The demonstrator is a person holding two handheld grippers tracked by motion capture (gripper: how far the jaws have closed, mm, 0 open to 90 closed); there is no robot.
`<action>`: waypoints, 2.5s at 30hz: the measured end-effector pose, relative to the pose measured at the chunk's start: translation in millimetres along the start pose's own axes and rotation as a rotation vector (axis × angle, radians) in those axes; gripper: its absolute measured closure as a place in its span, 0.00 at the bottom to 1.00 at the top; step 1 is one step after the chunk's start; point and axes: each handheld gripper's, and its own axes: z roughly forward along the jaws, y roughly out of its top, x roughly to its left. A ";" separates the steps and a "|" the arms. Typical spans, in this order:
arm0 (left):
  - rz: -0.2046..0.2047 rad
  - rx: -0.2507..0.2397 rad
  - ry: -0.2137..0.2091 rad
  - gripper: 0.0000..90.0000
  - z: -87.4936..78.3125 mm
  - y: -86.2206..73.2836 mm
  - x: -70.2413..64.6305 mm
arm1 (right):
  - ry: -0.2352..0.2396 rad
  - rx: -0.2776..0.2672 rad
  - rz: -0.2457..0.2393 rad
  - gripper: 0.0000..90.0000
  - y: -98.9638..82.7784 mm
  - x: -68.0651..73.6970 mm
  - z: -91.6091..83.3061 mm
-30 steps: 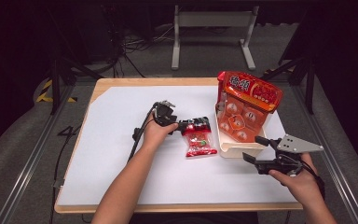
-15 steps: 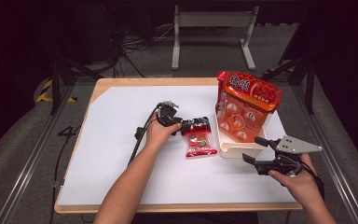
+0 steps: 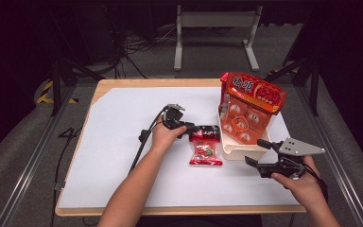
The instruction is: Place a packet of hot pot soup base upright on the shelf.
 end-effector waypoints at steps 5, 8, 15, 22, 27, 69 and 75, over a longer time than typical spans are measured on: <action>-0.005 0.012 0.003 0.76 2.3 -1.5 0.1 | 0.003 0.002 0.001 0.24 -0.4 0.0 1.3; -0.006 0.017 -0.001 0.79 4.0 -2.3 -0.1 | 0.005 0.006 -0.001 0.24 -0.6 0.2 2.5; 0.011 0.024 -0.015 0.96 4.8 -2.8 -1.2 | 0.005 0.006 0.001 0.25 -0.6 0.4 2.9; 0.020 0.044 -0.041 0.96 8.9 -5.4 -1.3 | 0.007 0.009 0.004 0.24 -0.8 0.8 4.4; 0.034 0.047 -0.038 0.99 9.3 -5.1 -2.6 | 0.009 0.012 0.003 0.25 -0.8 1.2 5.1; 0.369 -0.245 -0.055 1.00 -97.8 5.3 -95.1 | 0.059 0.011 -0.024 0.40 19.2 6.3 13.6; 0.423 -0.250 -0.064 1.00 -110.2 4.0 -108.1 | 0.075 0.005 -0.045 0.40 25.5 8.2 23.5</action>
